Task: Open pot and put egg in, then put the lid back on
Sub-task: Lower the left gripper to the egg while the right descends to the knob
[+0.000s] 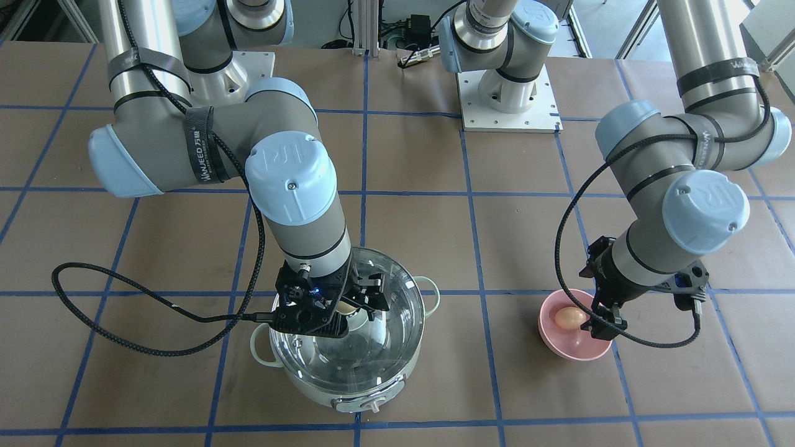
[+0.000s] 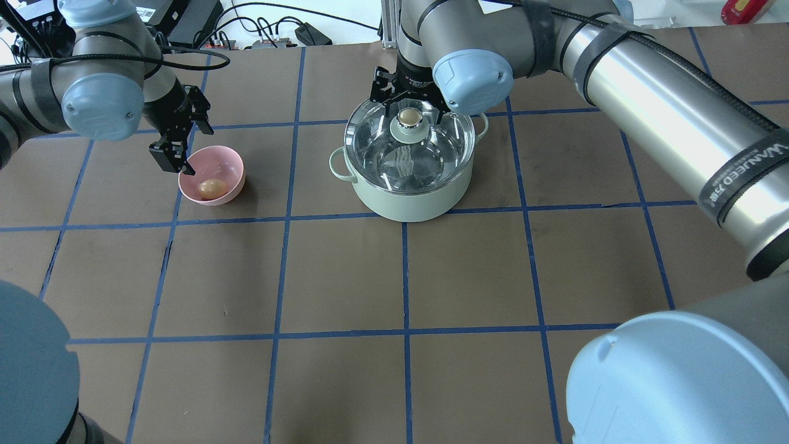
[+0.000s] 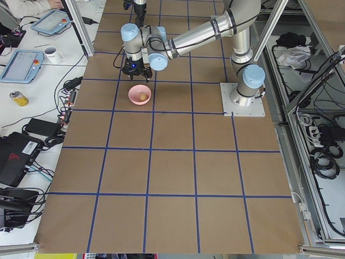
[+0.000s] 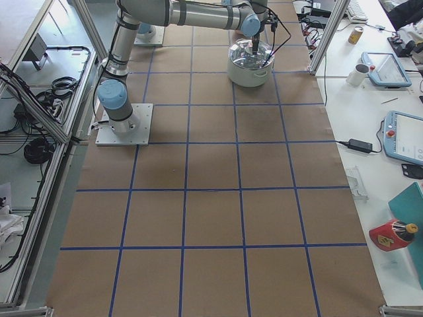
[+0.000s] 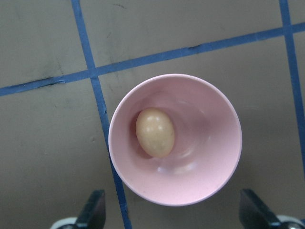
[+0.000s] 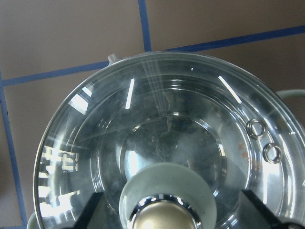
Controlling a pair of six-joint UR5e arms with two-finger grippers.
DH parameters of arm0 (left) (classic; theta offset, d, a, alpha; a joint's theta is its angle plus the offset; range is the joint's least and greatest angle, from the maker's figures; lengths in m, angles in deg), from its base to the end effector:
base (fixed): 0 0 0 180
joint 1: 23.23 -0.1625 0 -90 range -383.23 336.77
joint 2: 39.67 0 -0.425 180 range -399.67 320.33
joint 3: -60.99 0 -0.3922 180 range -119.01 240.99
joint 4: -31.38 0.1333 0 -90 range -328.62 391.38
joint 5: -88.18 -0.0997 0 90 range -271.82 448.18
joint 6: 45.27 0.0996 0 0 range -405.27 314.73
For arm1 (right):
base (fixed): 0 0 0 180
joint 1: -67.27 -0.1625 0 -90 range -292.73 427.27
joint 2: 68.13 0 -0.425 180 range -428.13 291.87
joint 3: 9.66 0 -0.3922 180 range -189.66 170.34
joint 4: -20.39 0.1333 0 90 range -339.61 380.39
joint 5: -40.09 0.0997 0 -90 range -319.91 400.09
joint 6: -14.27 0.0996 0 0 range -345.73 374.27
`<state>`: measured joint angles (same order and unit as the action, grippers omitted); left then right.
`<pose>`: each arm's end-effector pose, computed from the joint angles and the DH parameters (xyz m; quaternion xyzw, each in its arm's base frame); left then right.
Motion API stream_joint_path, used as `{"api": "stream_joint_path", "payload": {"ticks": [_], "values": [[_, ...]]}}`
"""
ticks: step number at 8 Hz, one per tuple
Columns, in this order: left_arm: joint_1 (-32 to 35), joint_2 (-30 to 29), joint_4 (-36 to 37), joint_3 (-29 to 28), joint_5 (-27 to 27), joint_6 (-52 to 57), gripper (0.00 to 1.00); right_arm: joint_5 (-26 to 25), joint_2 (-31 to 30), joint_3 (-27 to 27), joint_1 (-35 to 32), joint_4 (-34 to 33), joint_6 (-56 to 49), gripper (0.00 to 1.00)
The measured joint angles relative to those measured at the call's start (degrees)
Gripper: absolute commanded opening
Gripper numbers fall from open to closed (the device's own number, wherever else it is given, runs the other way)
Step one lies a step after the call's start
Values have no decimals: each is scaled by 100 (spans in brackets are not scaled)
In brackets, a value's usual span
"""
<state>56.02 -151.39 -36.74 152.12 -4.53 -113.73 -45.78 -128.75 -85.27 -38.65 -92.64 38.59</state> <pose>-0.0113 -0.6299 0.3039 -0.6371 0.7703 -0.0040 0.0248 0.3271 -0.6346 0.3470 0.0705 0.9944 -0.0534 0.0579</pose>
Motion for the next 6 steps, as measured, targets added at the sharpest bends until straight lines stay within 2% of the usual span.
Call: {"api": "stream_joint_path", "payload": {"ticks": [1, 2, 3, 4, 6], "values": [[-122, -189, 152, 6, -17, -52, 100, 6, -1, -3, -10, 26, -27, 51], [-200, -311, 257, 7, -31, -92, 88, 27, -11, -5, -27, 89, -29, 31], [-234, -400, 333, 12, -32, -199, 86, 75, -25, -6, -50, 138, 0, 13], [-245, -475, 371, 28, -12, -368, 86, 112, -39, -7, -64, 162, 17, 1], [-250, -618, 396, 98, 12, -537, 86, 203, -76, -7, -75, 234, 24, 0]]}}
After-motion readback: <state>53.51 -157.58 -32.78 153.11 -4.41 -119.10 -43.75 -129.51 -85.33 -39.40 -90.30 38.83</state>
